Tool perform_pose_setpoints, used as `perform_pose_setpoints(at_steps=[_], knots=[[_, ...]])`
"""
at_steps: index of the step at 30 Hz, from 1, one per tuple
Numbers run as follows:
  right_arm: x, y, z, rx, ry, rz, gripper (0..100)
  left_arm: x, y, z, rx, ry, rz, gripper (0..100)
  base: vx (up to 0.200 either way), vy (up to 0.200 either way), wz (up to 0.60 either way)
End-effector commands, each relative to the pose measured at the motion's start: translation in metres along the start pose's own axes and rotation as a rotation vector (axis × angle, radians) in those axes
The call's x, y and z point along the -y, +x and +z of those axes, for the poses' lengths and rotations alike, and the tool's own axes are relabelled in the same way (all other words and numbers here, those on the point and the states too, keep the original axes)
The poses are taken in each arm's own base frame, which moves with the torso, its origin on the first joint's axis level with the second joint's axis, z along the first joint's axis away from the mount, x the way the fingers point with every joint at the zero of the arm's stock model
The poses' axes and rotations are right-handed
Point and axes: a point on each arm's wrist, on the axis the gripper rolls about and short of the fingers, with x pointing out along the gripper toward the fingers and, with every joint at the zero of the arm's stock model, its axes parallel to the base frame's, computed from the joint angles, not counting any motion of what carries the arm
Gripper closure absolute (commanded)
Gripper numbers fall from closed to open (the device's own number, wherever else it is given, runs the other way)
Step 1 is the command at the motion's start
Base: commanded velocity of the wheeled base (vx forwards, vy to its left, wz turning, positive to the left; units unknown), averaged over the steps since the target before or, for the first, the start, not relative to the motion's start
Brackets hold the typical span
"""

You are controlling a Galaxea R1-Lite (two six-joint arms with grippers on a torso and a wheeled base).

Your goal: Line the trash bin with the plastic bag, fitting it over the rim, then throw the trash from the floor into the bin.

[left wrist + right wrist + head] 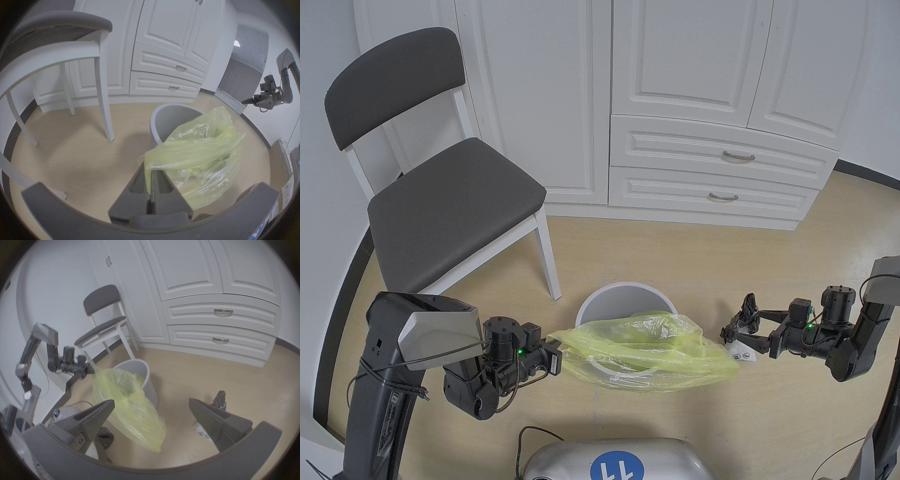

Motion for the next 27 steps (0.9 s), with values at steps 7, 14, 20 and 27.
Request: perform_pose_setpoints(at_steps=[7, 14, 20, 27], knots=[[0.004, -0.006, 0.04, 0.105, 0.051, -0.105, 0, 0.007, -0.001, 0.001, 0.022, -0.004, -0.007, 100, 0.0, 0.0, 0.0], [-0.015, 0.021, 0.053, 0.113, 0.07, -0.227, 0, 0.009, -0.002, 0.004, 0.031, -0.002, -0.013, 100, 0.0, 0.0, 0.0], [-0.067, 0.058, 0.05, 0.064, 0.035, -0.341, 0, 0.009, -0.001, 0.003, 0.029, -0.004, -0.016, 100, 0.0, 0.0, 0.0], [-0.099, 0.085, 0.041, 0.024, -0.075, -0.297, 0, 0.01, -0.004, 0.008, 0.039, -0.02, -0.02, 0, 0.0, 0.0, 0.0]])
